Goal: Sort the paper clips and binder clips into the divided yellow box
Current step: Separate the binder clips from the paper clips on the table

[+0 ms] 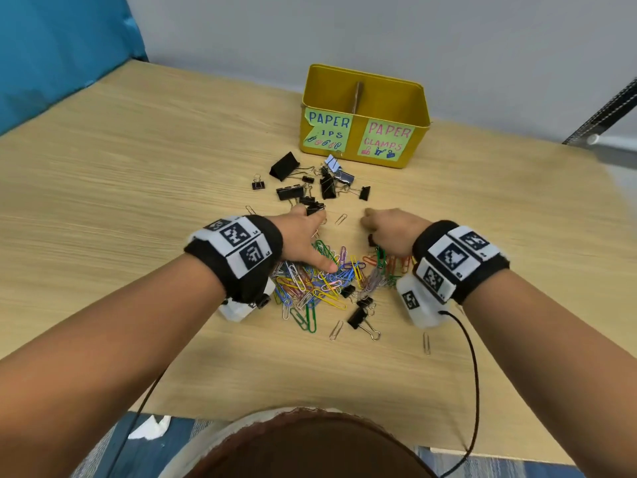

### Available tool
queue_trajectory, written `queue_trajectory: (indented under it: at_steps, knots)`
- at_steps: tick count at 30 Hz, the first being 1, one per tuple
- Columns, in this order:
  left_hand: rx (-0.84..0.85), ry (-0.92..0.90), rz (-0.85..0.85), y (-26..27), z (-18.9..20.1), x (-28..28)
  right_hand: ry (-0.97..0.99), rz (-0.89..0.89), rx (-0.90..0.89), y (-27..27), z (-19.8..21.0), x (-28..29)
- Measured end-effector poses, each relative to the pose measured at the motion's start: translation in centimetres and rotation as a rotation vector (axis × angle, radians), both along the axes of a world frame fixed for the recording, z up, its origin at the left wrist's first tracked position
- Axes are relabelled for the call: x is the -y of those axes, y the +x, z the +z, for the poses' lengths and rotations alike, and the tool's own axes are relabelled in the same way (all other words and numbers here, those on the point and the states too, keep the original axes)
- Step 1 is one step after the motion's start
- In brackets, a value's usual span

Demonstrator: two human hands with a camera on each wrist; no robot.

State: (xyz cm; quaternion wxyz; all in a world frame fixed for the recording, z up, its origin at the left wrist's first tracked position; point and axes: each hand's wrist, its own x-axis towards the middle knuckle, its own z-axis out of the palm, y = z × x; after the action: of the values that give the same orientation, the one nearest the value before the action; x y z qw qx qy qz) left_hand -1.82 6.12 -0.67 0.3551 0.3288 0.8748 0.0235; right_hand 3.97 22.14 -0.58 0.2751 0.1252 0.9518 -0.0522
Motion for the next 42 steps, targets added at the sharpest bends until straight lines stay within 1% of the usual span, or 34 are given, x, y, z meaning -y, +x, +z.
queue_trajectory:
  at_steps: [2,5,7,9,12,14,15,17,19,20,22,24,26,29,32,34,38,40,42]
  knots:
    - [-0.029,-0.048,-0.021,0.0,0.2,-0.6,-0.062,0.076,-0.012,0.0,0.2,0.8]
    - [-0.036,-0.073,-0.057,0.1,0.0,-0.6,-0.139,0.076,-0.095,-0.2,1.2,1.2]
    - [-0.037,-0.07,-0.067,0.3,-0.2,-0.2,-0.134,0.071,-0.135,-0.2,1.6,1.5]
    - [-0.044,-0.07,-0.063,0.4,-0.3,0.2,-0.094,0.106,-0.097,-0.2,1.4,1.9]
    - [-0.049,-0.079,-0.034,0.0,-0.3,0.6,-0.036,0.247,0.016,0.0,1.0,2.9]
    - [-0.044,-0.084,-0.003,-0.6,-0.2,0.8,-0.077,0.31,0.062,0.2,1.3,3.4]
    - [-0.042,-0.081,0.012,-0.9,-0.1,0.9,-0.124,0.299,0.061,0.3,1.7,3.5]
    - [-0.058,-0.048,0.035,-1.2,0.2,1.1,-0.184,0.214,-0.038,0.6,2.3,3.2]
    - [-0.088,-0.007,0.031,-1.1,0.5,1.1,-0.144,0.134,-0.15,0.4,2.2,2.1]
    - [-0.092,0.002,0.018,-1.0,0.5,1.1,-0.106,0.104,-0.154,0.3,1.9,1.5]
    - [-0.077,-0.016,-0.027,-0.4,0.4,1.0,-0.062,0.059,-0.073,0.2,1.3,0.7]
    - [-0.063,-0.036,-0.08,0.2,0.2,0.9,-0.074,0.005,-0.044,0.1,0.9,0.2]
    - [-0.032,-0.009,-0.092,0.5,0.3,0.9,-0.074,-0.032,-0.122,-0.1,0.6,-0.2]
    - [0.016,0.047,-0.044,0.6,0.4,1.0,-0.068,-0.102,-0.269,-0.5,0.3,-0.8]
    - [-0.053,0.074,0.0,0.3,0.5,1.2,-0.09,-0.18,-0.387,-0.7,0.3,-1.3]
    - [-0.105,0.044,0.019,-0.1,0.4,1.4,-0.095,-0.167,-0.412,-0.7,0.4,-1.3]
    - [-0.102,-0.069,-0.019,-0.7,0.2,1.3,-0.195,-0.053,-0.278,-0.1,1.5,0.6]
    - [-0.088,-0.071,-0.034,-0.5,0.3,1.4,-0.229,0.013,-0.197,0.4,1.7,1.7]
    - [-0.078,-0.049,-0.044,-0.3,0.3,1.5,-0.197,0.071,-0.123,0.7,1.4,2.5]
